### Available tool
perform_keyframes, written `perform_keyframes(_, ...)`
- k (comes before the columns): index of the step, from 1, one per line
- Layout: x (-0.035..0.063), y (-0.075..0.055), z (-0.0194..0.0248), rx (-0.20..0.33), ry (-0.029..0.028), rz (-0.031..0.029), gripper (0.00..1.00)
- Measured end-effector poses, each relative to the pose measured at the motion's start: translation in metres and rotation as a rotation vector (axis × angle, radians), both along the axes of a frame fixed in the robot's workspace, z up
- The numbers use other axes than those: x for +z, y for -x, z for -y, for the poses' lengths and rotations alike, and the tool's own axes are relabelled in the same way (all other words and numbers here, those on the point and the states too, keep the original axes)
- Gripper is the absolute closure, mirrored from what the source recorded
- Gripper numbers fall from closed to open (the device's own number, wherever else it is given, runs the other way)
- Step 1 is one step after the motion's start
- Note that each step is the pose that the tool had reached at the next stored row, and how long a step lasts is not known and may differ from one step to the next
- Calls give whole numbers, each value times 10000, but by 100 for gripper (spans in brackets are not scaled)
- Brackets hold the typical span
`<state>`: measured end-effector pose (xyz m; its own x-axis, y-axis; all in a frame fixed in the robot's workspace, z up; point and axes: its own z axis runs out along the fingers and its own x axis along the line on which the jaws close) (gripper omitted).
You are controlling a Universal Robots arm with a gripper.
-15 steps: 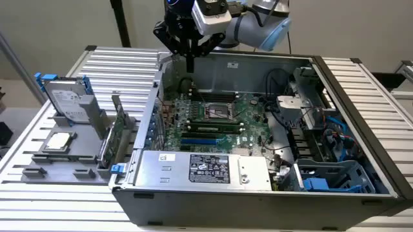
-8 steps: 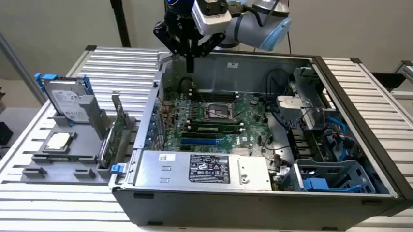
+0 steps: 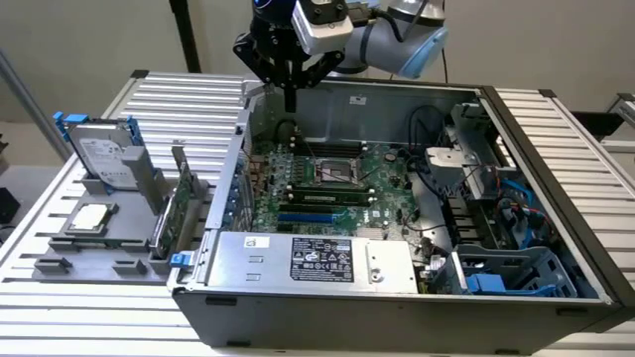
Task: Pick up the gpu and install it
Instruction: 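Reach for the gpu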
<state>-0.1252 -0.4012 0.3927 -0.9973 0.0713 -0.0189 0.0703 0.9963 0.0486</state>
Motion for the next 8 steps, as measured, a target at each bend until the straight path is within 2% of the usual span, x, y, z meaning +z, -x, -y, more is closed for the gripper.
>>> perform_keyframes(4,-1,162,59,0,0,1,100)
perform_keyframes(8,-3,452,145,0,3,2,100)
